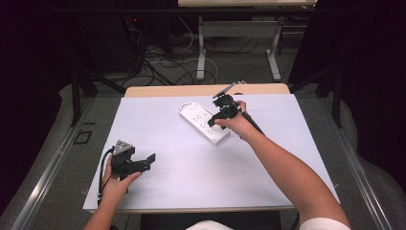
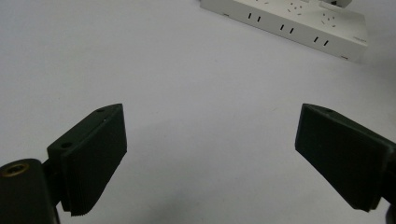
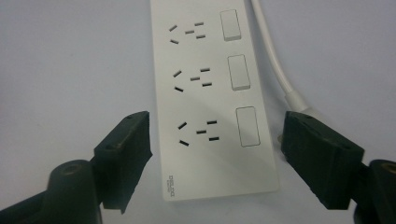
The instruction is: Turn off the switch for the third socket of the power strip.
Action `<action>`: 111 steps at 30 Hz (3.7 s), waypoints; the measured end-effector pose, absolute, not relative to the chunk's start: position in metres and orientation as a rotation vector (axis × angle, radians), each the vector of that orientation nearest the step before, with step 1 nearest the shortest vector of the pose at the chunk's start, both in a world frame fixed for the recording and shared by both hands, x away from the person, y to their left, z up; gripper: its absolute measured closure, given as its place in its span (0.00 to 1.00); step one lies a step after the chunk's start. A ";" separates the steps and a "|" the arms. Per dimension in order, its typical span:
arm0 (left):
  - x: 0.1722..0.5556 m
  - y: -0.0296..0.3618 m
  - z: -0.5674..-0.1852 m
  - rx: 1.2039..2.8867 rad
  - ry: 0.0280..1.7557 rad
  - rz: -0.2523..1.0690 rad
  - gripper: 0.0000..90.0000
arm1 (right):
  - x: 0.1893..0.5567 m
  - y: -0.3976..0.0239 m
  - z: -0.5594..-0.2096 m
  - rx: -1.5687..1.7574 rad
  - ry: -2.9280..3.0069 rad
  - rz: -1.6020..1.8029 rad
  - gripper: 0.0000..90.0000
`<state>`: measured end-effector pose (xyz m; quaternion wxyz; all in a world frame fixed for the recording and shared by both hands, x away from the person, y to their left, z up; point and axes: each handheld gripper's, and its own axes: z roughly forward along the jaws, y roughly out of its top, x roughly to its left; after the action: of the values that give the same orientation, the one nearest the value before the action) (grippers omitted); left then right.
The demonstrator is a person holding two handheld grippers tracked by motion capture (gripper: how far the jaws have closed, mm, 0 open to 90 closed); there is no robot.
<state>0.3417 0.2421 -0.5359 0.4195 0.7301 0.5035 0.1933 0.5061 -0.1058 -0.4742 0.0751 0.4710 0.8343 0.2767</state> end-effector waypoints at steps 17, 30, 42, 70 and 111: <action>0.341 0.242 -0.536 1.829 1.262 0.486 0.10 | 0.488 -0.105 -0.463 1.335 2.483 0.809 0.13; 0.341 0.241 -0.536 1.830 1.261 0.486 0.10 | 0.474 -0.113 -0.464 1.259 2.485 0.774 0.06; 0.341 0.240 -0.536 1.827 1.261 0.487 0.10 | 0.459 -0.131 -0.458 1.286 2.444 0.841 0.00; 0.341 0.240 -0.536 1.832 1.263 0.486 0.10 | 0.428 -0.175 -0.448 1.290 2.304 0.924 0.00; 0.341 0.239 -0.536 1.836 1.261 0.487 0.10 | 0.364 -0.234 -0.497 1.323 2.188 1.033 0.00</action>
<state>0.3407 0.2386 -0.5364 0.4179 0.7316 0.5025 0.1942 0.3636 -0.2339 -0.4970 0.1909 0.4709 0.7789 0.3676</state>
